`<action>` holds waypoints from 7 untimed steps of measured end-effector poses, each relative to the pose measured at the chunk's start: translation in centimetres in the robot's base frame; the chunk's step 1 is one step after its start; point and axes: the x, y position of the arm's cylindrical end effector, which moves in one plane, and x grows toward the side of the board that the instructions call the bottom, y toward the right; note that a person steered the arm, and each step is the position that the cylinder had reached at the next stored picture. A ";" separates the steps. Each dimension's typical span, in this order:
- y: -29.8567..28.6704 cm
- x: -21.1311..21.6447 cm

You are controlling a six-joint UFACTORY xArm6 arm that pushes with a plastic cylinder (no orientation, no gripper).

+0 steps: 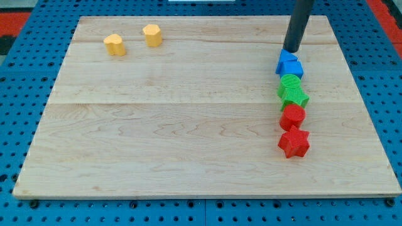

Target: Slide the yellow hexagon to the top center

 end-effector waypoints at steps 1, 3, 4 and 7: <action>0.0 -3.6; -11.6 -10.1; -20.9 -10.0; -31.9 -2.3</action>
